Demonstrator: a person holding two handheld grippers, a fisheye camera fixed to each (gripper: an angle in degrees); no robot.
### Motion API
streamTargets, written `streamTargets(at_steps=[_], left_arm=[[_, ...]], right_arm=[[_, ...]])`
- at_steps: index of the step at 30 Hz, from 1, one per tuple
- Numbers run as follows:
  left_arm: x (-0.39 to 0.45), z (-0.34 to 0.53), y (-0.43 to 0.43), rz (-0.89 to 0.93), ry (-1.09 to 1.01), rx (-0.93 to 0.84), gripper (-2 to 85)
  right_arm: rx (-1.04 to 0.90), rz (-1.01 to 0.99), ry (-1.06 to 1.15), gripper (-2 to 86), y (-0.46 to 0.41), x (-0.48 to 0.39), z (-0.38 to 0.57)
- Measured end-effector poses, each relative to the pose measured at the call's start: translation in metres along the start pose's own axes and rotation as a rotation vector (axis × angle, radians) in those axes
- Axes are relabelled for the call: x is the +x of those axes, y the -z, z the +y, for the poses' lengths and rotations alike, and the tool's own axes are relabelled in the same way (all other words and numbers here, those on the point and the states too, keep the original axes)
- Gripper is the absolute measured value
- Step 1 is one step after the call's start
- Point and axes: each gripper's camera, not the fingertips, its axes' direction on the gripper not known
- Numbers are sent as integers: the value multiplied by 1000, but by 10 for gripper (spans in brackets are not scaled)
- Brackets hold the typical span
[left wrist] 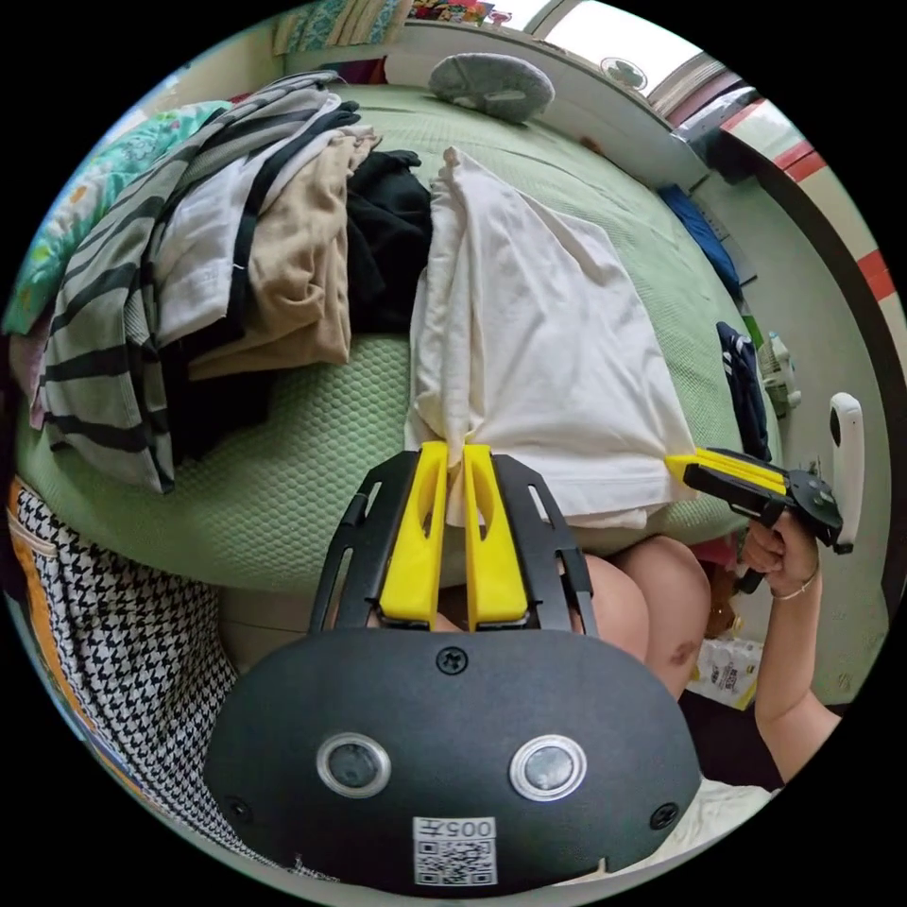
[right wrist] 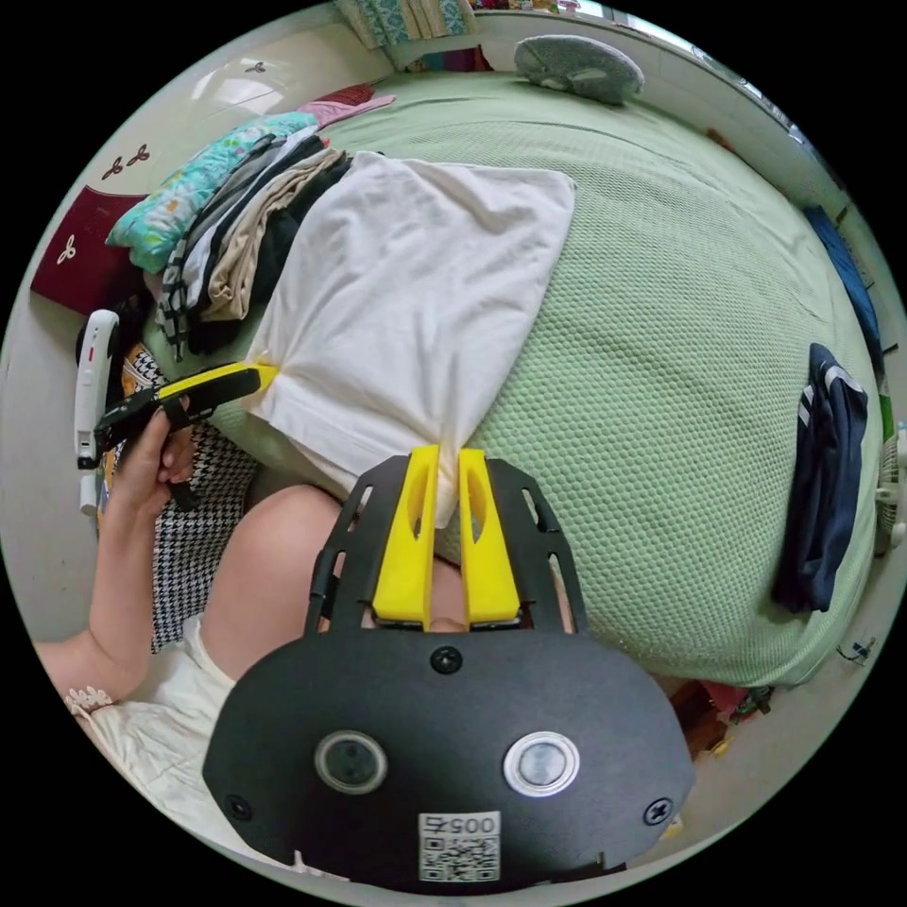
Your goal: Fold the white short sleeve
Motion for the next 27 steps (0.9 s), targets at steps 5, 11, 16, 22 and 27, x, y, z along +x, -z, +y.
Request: streamTargets(at_steps=[5, 11, 16, 22, 27], left_arm=[[33, 17, -4, 21, -107, -51, 47], [33, 22, 10, 84, -81, -23, 56], [27, 5, 53, -6, -64, 122, 41], [44, -72, 70, -32, -119, 262, 76], [60, -140, 39, -119, -131, 204, 84]], right_arm=[[-17, 17, -49, 34, 12, 21, 31], [-55, 87, -68, 53, 10, 27, 58], [65, 68, -24, 70, 45, 28, 62], [245, 157, -8, 79, 67, 28, -10], [231, 163, 11, 74, 42, 31, -92]])
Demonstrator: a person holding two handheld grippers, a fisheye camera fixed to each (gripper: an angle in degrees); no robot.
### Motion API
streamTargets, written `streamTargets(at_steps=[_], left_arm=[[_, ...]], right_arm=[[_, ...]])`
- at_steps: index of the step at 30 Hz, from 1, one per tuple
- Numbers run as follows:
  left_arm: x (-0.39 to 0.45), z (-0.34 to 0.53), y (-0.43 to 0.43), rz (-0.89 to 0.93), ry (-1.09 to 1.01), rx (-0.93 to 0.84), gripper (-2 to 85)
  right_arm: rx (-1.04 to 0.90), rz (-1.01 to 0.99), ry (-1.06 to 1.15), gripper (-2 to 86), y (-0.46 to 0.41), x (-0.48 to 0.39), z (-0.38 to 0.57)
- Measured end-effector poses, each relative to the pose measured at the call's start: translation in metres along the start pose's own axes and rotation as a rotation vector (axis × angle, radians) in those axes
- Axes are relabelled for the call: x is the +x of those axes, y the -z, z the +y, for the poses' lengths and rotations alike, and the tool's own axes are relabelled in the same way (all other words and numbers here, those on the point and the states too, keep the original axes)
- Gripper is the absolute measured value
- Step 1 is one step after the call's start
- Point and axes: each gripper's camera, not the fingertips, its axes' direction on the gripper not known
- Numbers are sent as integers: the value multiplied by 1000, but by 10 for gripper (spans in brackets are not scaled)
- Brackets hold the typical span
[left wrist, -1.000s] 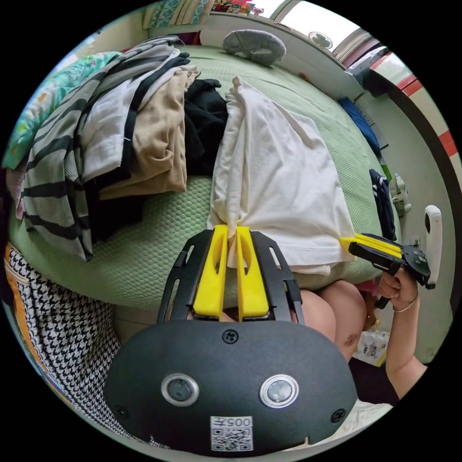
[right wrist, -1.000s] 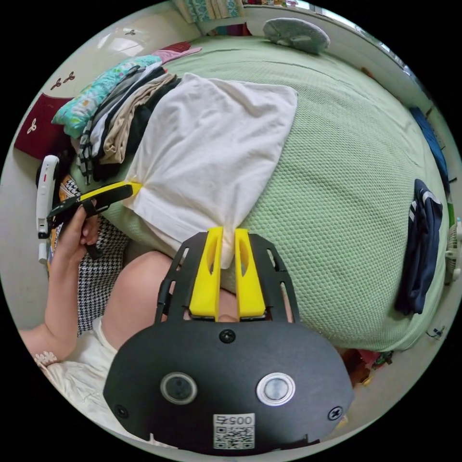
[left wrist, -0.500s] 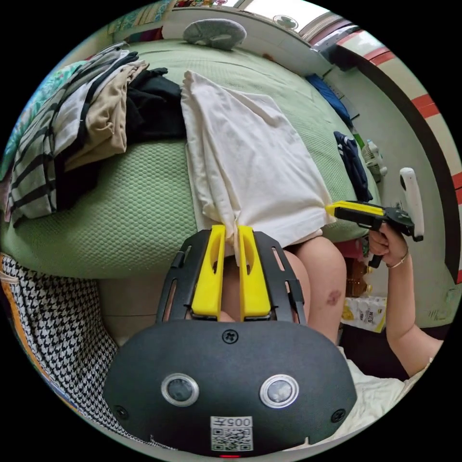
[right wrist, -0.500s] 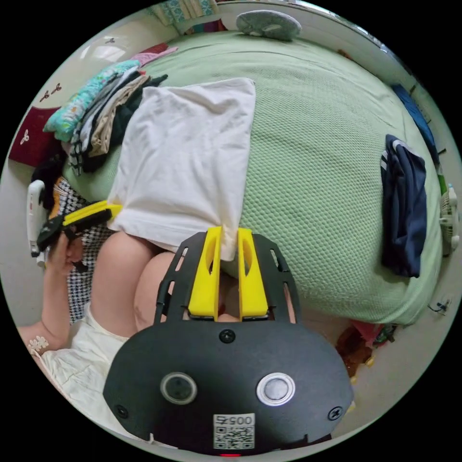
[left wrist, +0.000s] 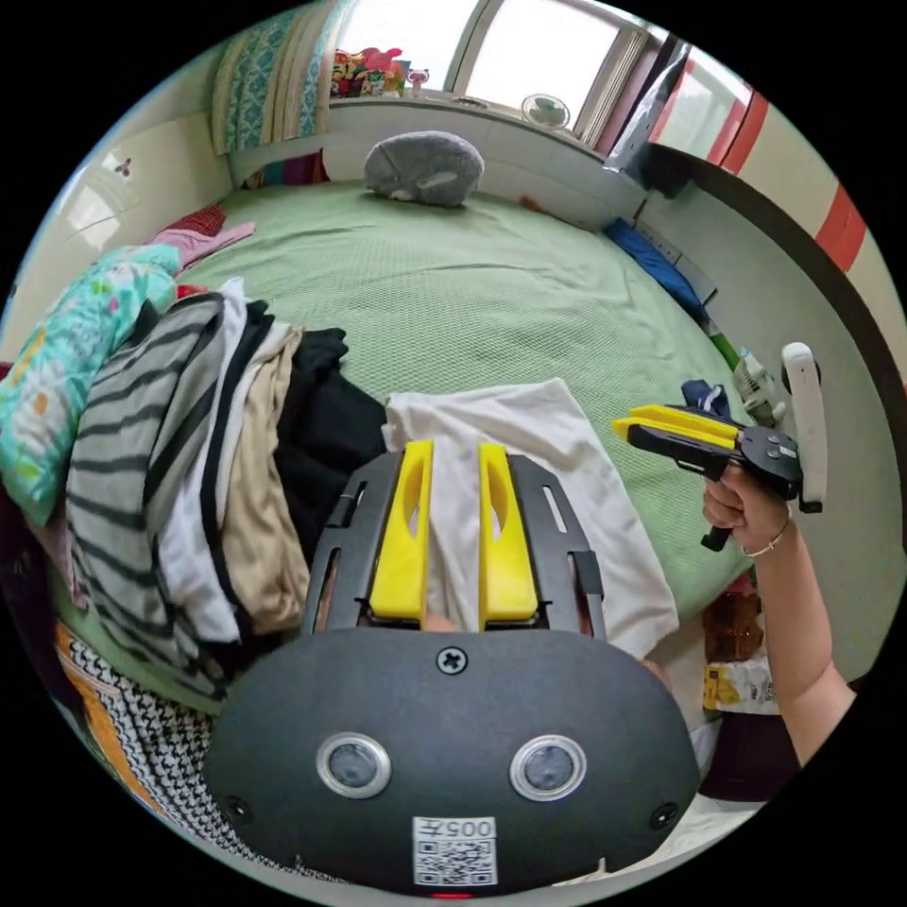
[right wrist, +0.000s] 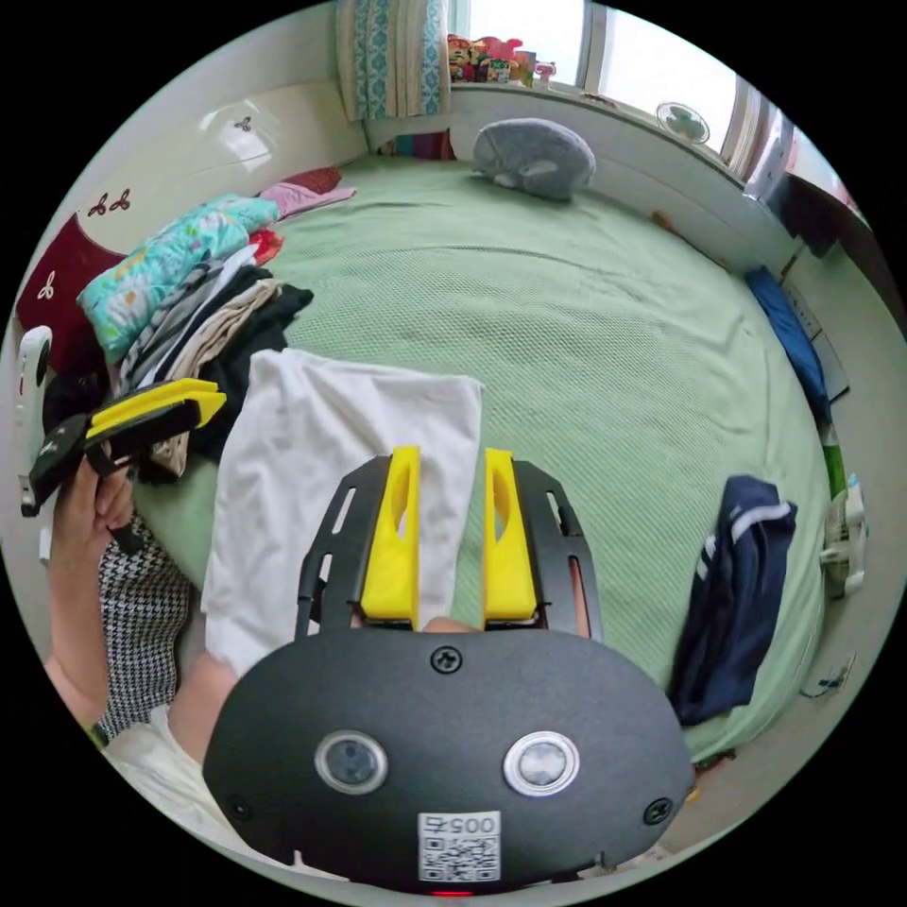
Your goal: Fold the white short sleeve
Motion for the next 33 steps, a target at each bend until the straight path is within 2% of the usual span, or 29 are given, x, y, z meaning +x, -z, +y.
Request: streamTargets(at_steps=[8, 11, 16, 18, 22, 23, 25, 27, 31, 33], left_arm=[[-5, -18, -44, -70, -18, -77, 58], [-6, -22, -35, -48, -50, -57, 26], [-11, -34, -32, -25, -97, -59, 7], [-22, -38, -47, 23, -85, -107, 4], [-42, -34, -43, 164, 6, -75, 1], [-47, -32, -37, 170, 20, -57, 0], [-49, -26, -19, 66, 58, 4, -2], [-41, -19, 8, 11, 5, 96, -4], [-20, -16, 25, 15, -67, 80, -3], [-4, -14, 21, 35, -100, 64, -3]], right_arm=[[-128, 8, -33, 25, -66, 12, -39], [-100, 18, 30, -5, -58, 17, -38], [-75, -93, -66, -15, -52, 50, -39], [-107, -165, -165, -16, -68, 68, -37], [-99, -241, -234, -14, -76, 84, -29], [-107, -270, -251, -14, -75, 90, -27], [-111, -304, -275, -12, -69, 101, -22], [-100, -289, -286, -13, -53, 111, -11], [-32, -281, -216, -10, -14, 94, 17], [-14, -321, -134, -10, 9, 52, 45]])
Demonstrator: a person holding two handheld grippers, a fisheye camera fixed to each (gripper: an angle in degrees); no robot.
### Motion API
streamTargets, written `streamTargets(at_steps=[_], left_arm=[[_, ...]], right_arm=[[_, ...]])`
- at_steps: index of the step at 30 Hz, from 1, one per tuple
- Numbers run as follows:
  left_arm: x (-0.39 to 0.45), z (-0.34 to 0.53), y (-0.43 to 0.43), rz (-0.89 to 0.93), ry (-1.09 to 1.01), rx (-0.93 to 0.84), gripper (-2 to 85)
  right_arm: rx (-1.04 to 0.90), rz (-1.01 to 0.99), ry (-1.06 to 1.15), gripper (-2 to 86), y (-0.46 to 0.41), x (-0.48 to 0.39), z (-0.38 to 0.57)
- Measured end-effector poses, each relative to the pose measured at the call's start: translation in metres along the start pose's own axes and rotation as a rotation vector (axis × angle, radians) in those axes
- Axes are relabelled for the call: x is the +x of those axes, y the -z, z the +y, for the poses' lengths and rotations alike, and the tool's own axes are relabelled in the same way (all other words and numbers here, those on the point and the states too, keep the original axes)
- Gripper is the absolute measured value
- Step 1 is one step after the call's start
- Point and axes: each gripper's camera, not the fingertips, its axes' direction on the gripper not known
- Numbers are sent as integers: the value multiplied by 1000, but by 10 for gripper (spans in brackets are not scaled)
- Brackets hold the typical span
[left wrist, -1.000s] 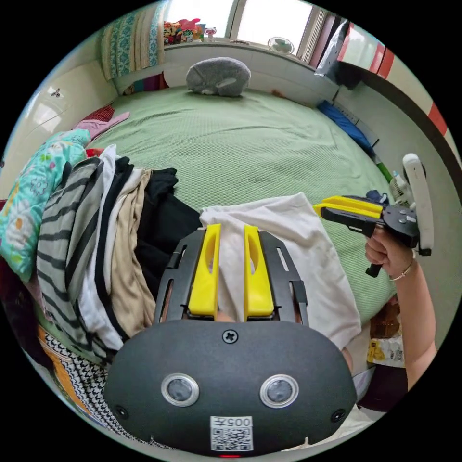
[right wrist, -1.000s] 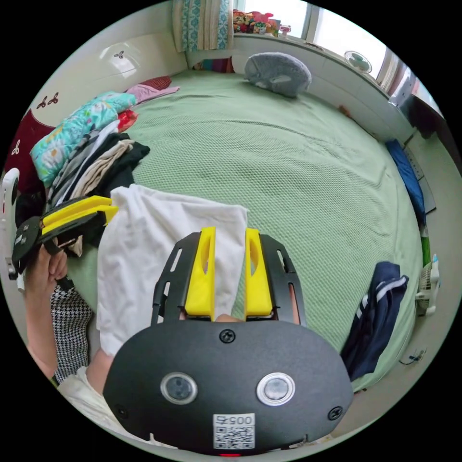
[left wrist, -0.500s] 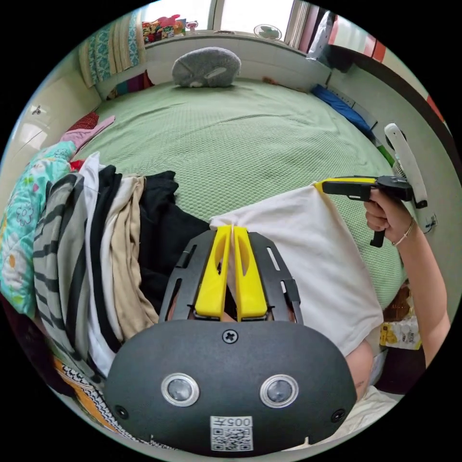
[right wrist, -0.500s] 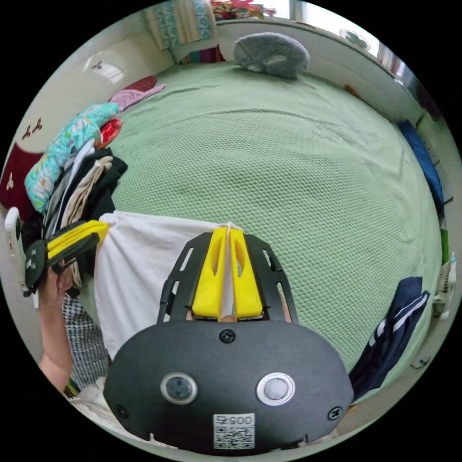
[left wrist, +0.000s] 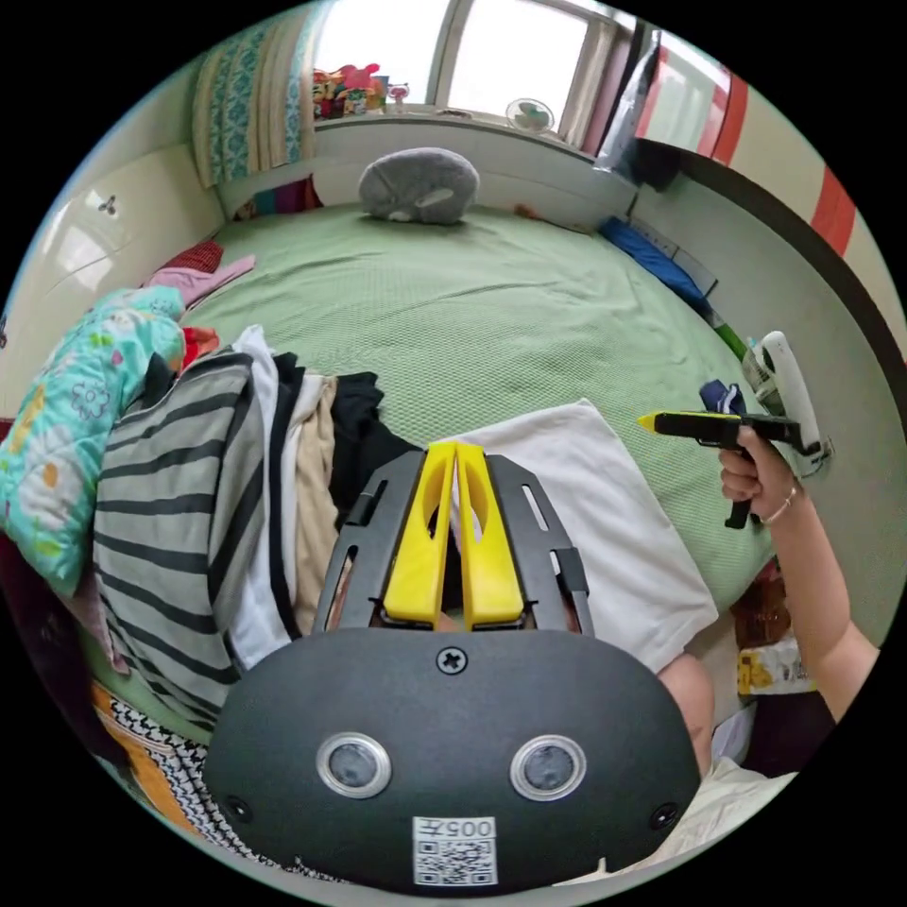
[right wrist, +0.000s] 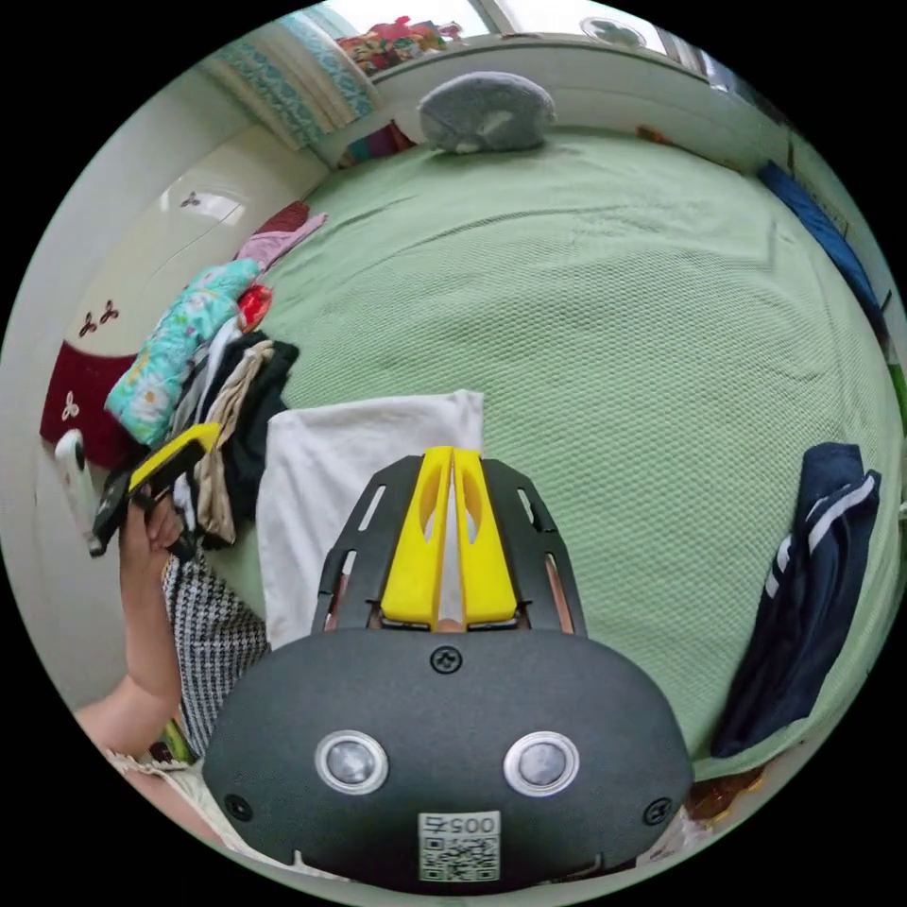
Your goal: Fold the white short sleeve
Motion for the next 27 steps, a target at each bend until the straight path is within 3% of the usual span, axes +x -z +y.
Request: streamTargets(at_steps=[8, 16, 20, 22, 27], left_arm=[[20, 2, -63, -101, -38, -191, -2], [-7, 9, -71, 56, 56, -191, -3], [-3, 13, -52, -36, 32, -148, -2], [1, 19, -36, -37, 1, -118, -1], [13, 74, 7, 34, -19, -53, 6]], right_arm=[[-240, 23, 133, -12, -71, -130, 76], [-389, 2, 130, -11, -102, -151, 91], [-366, -100, 215, -11, -71, -160, 119], [-259, -118, 260, -12, -43, -163, 140], [-10, 87, 191, -12, 26, -120, 184]])
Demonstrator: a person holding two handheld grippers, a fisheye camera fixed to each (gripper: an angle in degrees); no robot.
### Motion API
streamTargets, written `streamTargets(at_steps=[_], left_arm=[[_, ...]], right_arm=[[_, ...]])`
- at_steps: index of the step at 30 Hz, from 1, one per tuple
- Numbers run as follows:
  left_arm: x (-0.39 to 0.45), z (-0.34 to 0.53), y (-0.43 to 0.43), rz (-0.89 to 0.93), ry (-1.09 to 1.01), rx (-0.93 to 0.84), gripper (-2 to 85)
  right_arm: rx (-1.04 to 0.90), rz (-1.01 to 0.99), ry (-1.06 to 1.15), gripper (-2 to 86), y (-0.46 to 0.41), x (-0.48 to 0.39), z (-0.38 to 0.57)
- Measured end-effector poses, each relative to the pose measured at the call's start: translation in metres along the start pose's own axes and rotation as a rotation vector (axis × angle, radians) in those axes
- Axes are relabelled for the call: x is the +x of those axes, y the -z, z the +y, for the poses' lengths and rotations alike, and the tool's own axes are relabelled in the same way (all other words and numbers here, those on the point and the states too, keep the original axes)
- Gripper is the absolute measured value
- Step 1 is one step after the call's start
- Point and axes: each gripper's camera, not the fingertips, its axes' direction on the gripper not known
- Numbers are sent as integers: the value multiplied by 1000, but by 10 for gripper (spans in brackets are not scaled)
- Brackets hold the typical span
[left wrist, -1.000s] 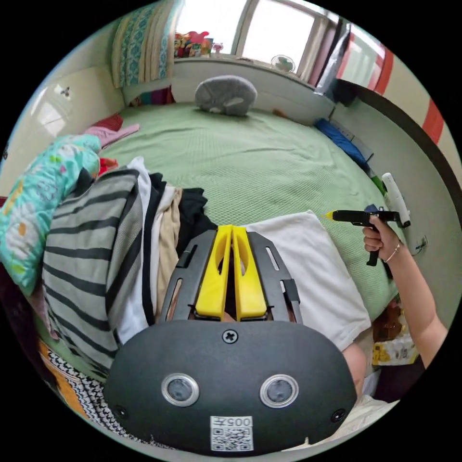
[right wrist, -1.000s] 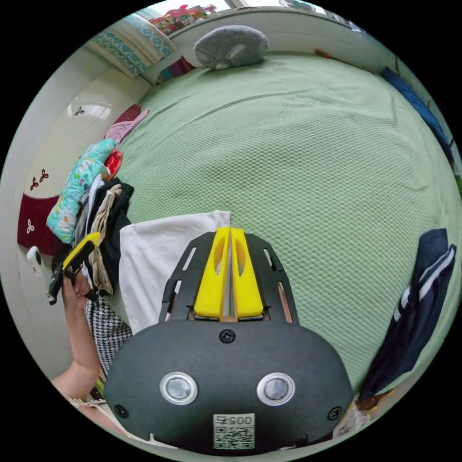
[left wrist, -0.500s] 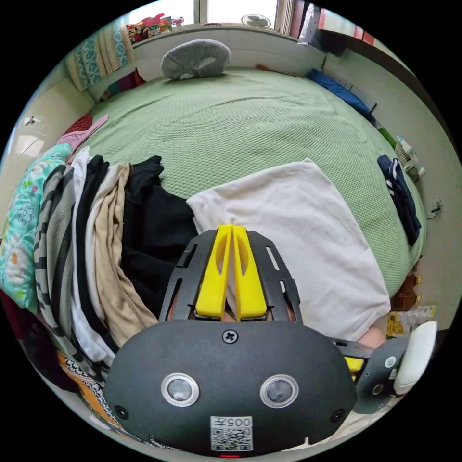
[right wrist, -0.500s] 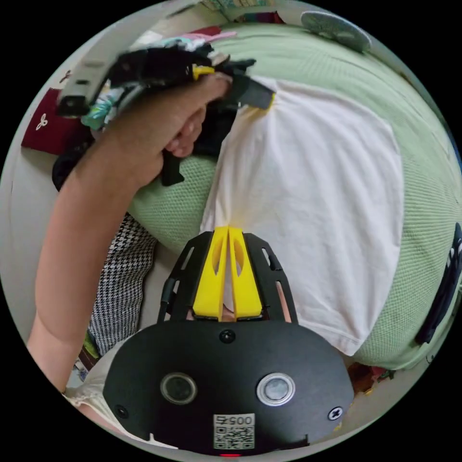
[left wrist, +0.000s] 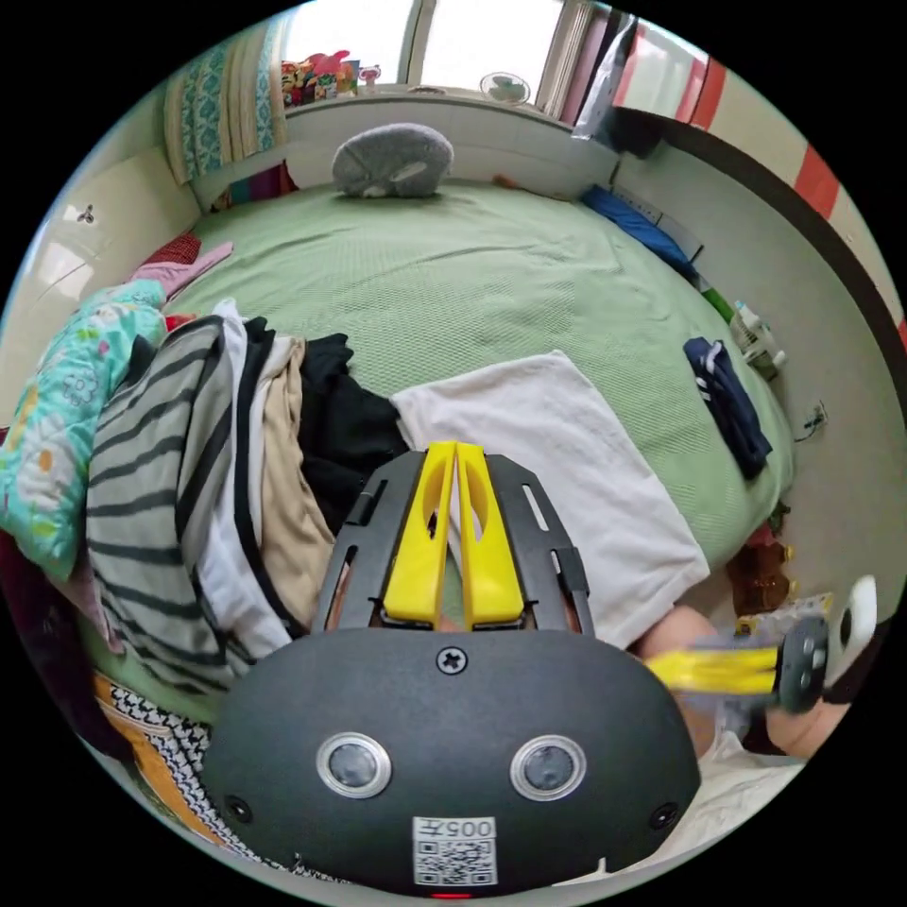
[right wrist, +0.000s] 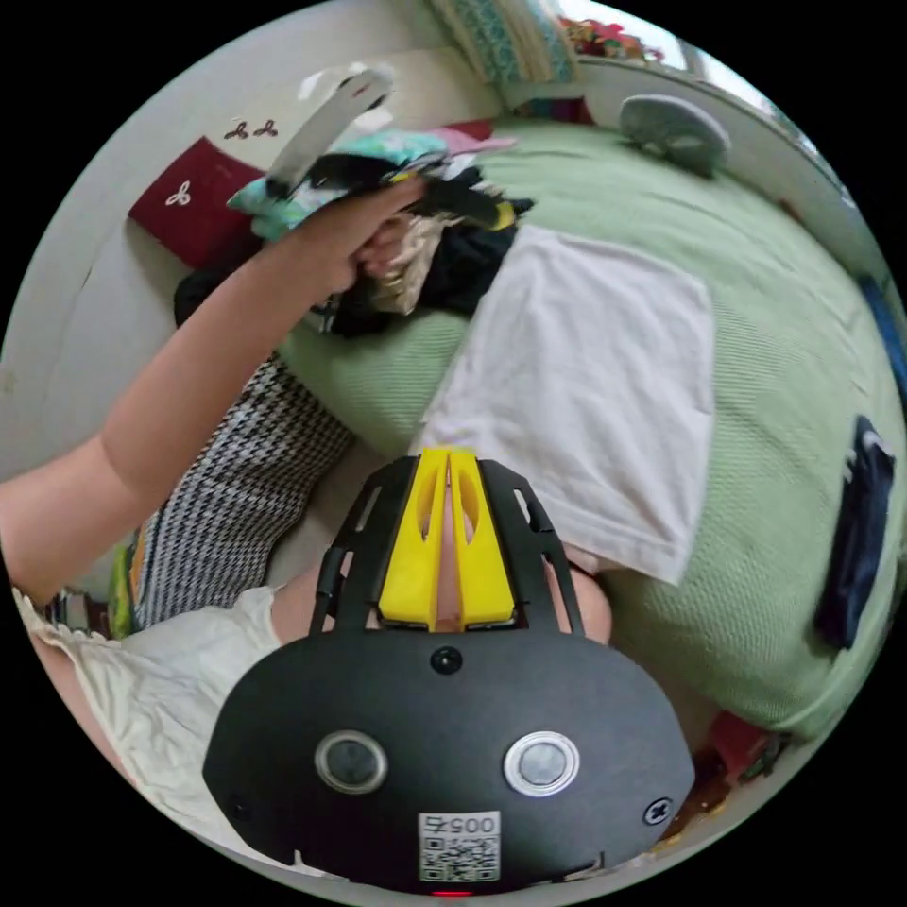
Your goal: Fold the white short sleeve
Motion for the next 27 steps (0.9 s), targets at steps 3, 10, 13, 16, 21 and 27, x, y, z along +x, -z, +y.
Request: streamTargets(at_steps=[3, 10, 13, 16, 21, 27], left_arm=[[13, 46, -4, 25, 22, -35, 24], [32, 112, -32, 25, 110, -89, 103], [34, 122, -40, 31, 149, -69, 128], [33, 125, -53, 16, 180, -68, 136], [38, 132, -72, -6, 212, -82, 140], [45, 133, -80, 48, 231, -116, 105]], right_arm=[[-44, 122, -141, -11, 5, 42, 18], [-96, 160, -218, -10, 10, 58, 39], [-88, 163, -199, -12, 14, 47, 44], [-90, 167, -194, -14, 17, 42, 47], [-77, 148, -204, -14, 24, 45, 46], [35, 188, -177, -11, 39, 60, 1]])
